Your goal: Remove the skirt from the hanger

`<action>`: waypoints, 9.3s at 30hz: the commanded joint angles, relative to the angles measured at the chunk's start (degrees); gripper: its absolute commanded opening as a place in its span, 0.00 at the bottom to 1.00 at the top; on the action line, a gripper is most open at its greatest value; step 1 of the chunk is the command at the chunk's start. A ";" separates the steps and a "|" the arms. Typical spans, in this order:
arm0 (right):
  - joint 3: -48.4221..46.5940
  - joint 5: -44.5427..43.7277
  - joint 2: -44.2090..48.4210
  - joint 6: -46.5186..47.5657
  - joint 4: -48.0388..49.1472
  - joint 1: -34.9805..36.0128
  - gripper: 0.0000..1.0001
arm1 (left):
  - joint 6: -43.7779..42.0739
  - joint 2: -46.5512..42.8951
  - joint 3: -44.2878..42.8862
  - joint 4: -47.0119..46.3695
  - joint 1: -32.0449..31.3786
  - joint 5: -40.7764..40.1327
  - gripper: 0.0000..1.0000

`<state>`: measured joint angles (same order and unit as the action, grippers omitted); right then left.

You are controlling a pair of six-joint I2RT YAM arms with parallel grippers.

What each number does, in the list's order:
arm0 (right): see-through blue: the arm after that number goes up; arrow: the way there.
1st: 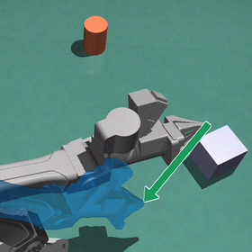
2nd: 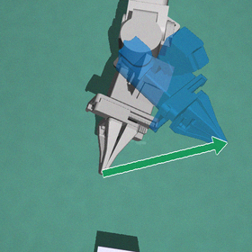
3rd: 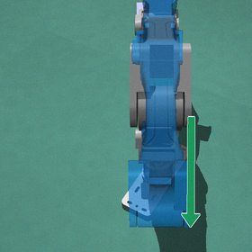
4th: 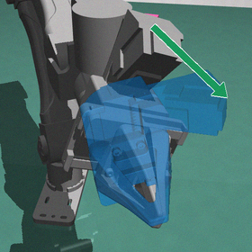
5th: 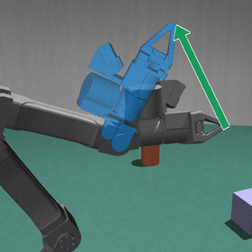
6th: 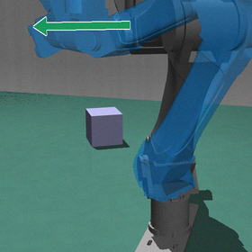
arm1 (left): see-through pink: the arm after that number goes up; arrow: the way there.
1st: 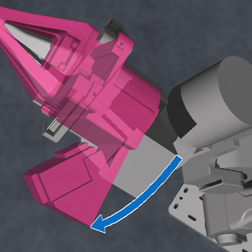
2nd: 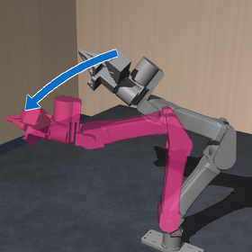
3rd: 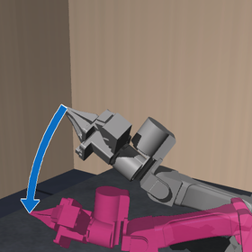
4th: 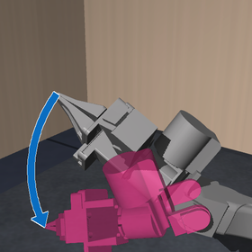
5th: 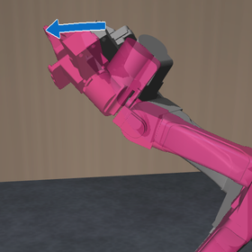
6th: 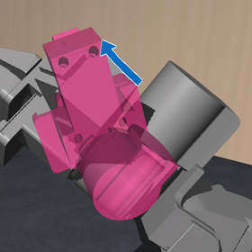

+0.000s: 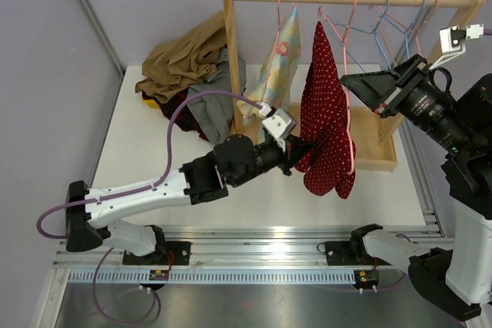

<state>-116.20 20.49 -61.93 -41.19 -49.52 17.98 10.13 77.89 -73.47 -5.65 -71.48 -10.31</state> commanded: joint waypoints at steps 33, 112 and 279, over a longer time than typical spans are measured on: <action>-2.91 -16.36 -6.89 7.27 5.04 0.39 0.00 | 36.37 -33.14 10.73 67.33 -27.13 -51.73 0.00; -11.76 -4.40 -22.26 14.65 4.25 7.68 0.89 | 11.13 -42.45 7.46 47.30 65.33 -2.01 0.99; 27.96 -16.97 15.70 8.93 -0.23 13.93 0.00 | 25.65 43.89 -42.02 9.16 66.65 30.62 0.99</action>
<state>-86.24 3.95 -46.85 -32.82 -49.87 32.10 36.45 132.46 -108.97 2.87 -8.12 19.70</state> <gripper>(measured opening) 0.031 0.984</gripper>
